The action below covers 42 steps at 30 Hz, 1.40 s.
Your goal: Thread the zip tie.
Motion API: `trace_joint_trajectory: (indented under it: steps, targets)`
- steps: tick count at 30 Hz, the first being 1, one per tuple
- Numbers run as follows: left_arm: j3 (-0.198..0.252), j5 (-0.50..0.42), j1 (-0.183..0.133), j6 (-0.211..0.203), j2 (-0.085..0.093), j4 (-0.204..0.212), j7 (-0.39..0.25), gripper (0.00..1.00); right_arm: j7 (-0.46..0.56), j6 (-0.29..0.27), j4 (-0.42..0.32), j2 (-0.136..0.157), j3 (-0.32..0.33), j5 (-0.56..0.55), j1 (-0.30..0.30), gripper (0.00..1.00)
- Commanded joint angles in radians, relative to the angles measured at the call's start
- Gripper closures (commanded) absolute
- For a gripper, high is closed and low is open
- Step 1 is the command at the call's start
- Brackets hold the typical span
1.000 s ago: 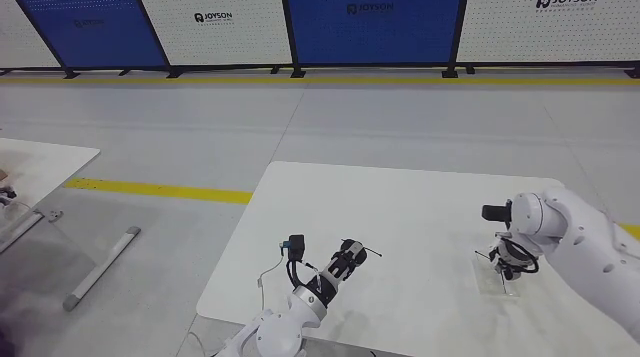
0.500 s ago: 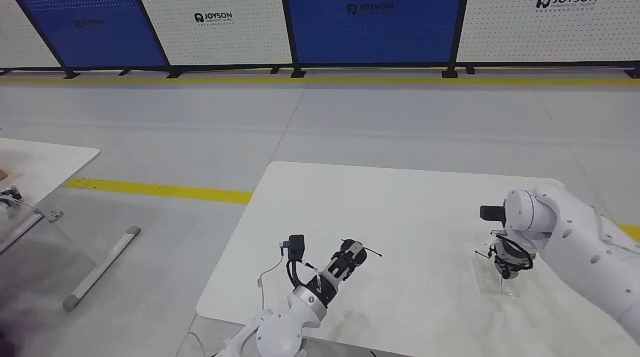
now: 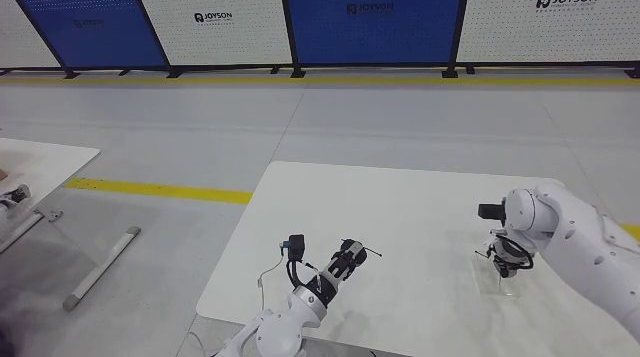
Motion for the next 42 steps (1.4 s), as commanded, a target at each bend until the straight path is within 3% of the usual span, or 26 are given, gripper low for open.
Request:
trace_joint_trajectory:
  steps: [1,6,10,14,18,42]
  targets:
    - [0.000,0.000,0.000,0.000,0.000,0.000,0.000,1.00,-0.021,0.000,-0.025,0.021,0.035,-0.001,-0.022,1.00]
    - [0.000,0.000,0.000,0.000,0.000,0.000,0.000,1.00,-0.088,0.000,-0.124,0.086,0.149,-0.006,-0.103,1.00]
    - [0.000,0.000,0.000,0.000,0.000,0.000,0.000,1.00,-0.164,0.000,-0.237,0.154,0.290,-0.001,-0.206,1.00]
    - [0.000,0.000,0.000,0.000,0.000,0.000,0.000,1.00,-0.220,0.000,-0.394,0.221,0.447,0.003,-0.349,1.00]
    - [0.000,0.000,0.000,0.000,0.000,0.000,0.000,1.00,-0.223,0.000,-0.502,0.265,0.553,-0.019,-0.453,1.00]
    - [0.000,0.000,0.000,0.000,0.000,0.000,0.000,1.00,-0.223,0.000,-0.502,0.265,0.553,-0.019,-0.453,1.00]
